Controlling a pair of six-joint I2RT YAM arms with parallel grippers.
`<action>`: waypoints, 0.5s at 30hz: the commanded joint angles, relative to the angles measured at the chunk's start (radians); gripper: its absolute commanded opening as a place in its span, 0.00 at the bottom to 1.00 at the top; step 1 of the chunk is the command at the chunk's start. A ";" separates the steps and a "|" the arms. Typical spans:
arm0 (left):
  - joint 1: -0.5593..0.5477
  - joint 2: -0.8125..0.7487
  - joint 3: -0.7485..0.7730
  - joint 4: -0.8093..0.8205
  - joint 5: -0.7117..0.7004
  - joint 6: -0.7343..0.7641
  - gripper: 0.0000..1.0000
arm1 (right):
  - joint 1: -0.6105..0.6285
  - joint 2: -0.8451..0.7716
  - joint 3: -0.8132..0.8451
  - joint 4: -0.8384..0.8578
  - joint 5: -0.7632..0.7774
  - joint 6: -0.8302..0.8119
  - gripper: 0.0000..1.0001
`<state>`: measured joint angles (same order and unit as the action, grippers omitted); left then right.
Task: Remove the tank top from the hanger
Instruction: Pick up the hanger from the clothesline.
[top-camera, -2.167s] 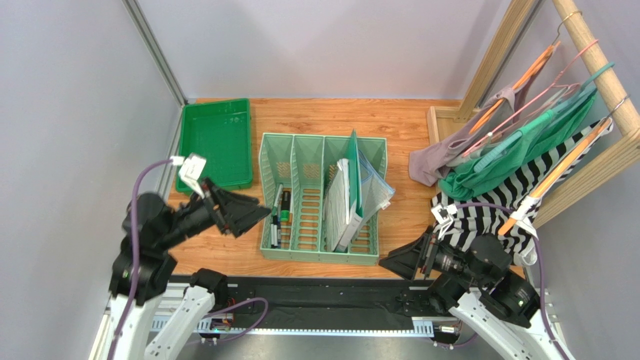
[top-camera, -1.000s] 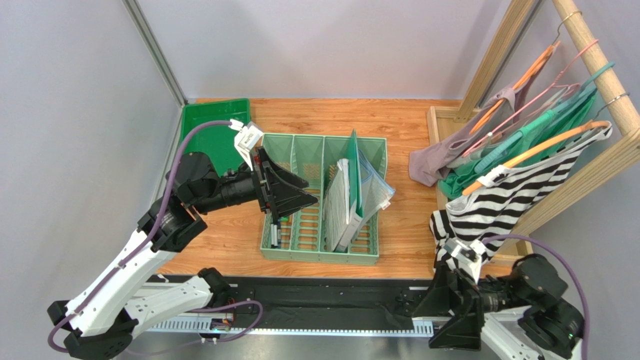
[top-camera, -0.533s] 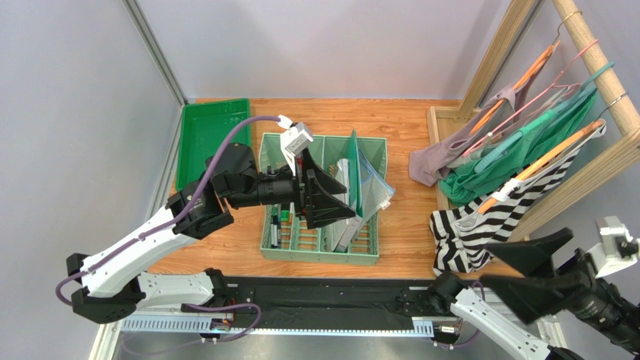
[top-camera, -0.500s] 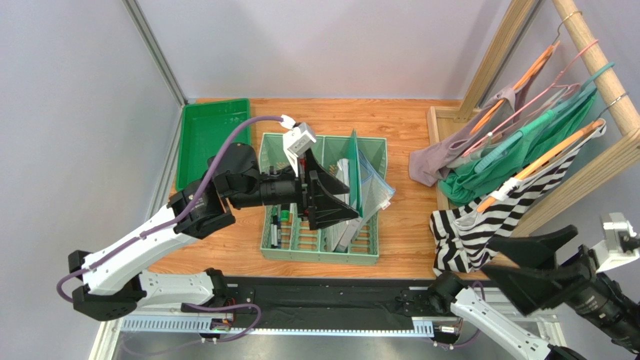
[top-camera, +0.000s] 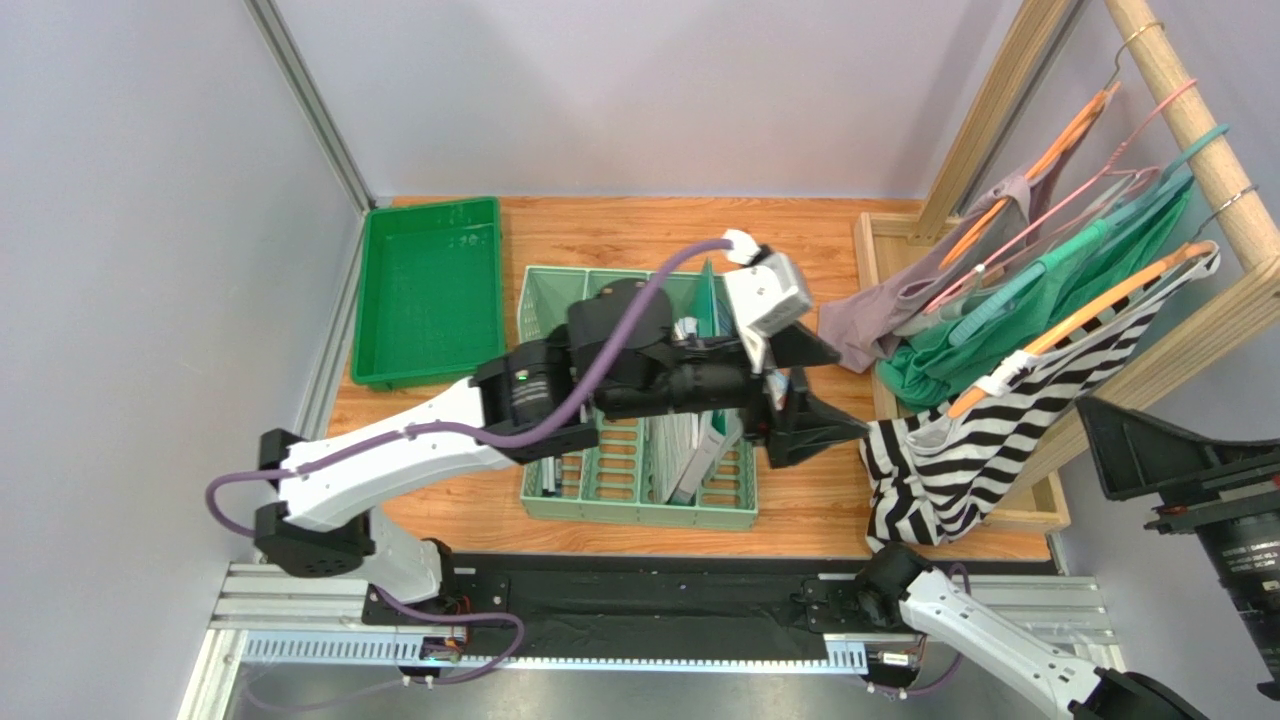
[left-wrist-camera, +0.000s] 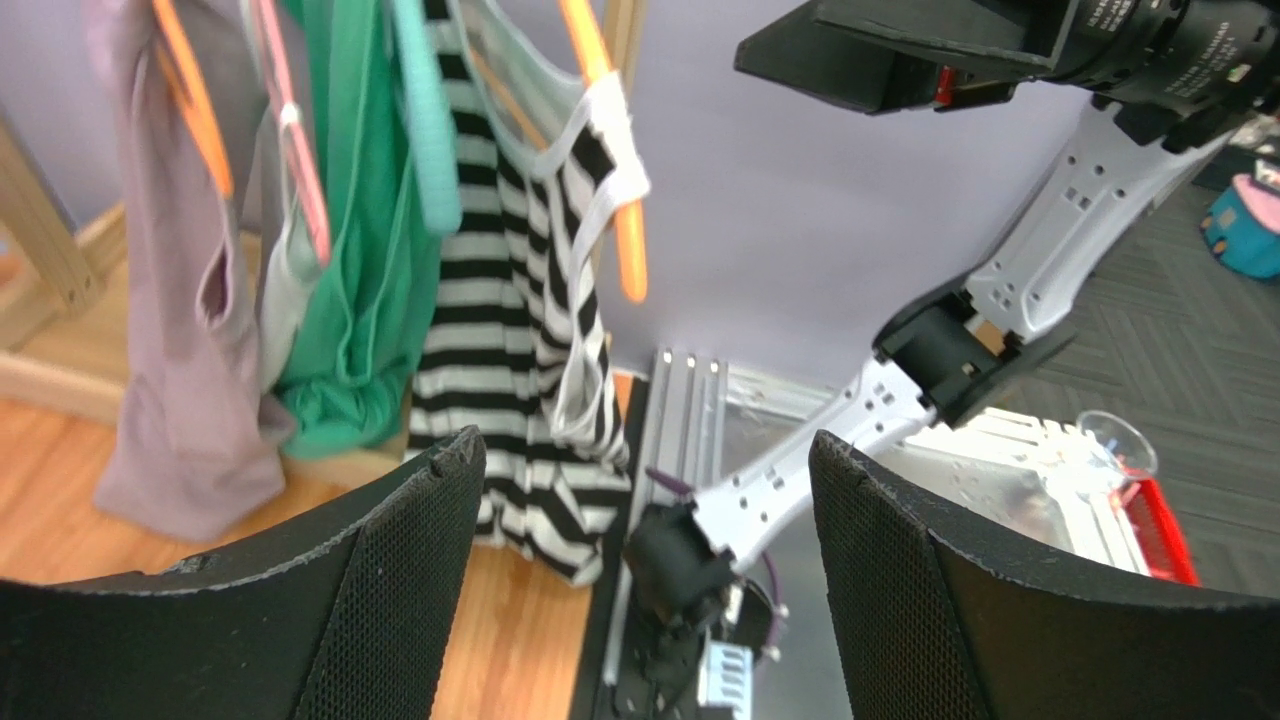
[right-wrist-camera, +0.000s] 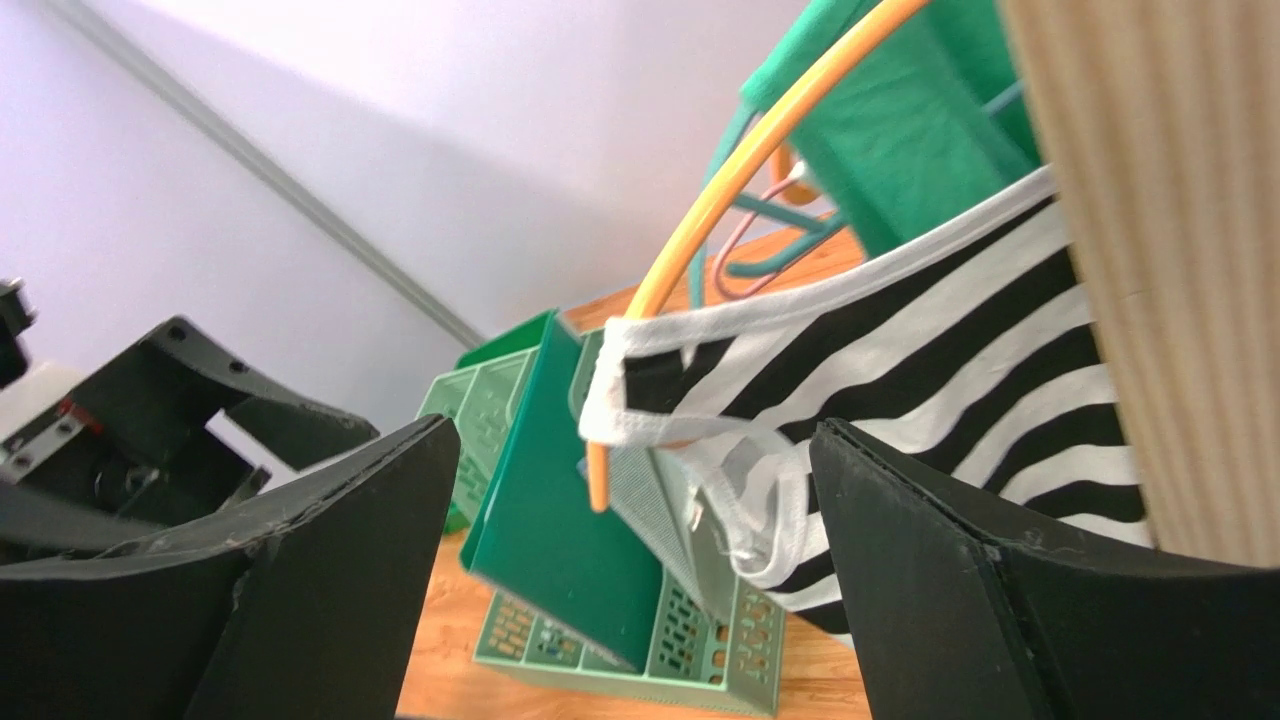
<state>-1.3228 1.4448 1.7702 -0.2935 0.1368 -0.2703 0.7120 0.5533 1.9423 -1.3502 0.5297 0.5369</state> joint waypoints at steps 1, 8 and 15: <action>-0.050 0.123 0.156 0.071 -0.049 0.150 0.85 | 0.000 0.092 0.069 -0.179 0.157 -0.018 0.95; -0.061 0.343 0.394 0.051 -0.115 0.240 0.89 | 0.000 0.197 0.173 -0.242 0.244 -0.008 0.96; -0.061 0.479 0.577 0.071 -0.091 0.195 0.82 | 0.000 0.194 0.149 -0.239 0.265 -0.009 0.97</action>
<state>-1.3792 1.8961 2.2547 -0.2699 0.0399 -0.0776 0.7120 0.7433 2.0956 -1.3499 0.7361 0.5339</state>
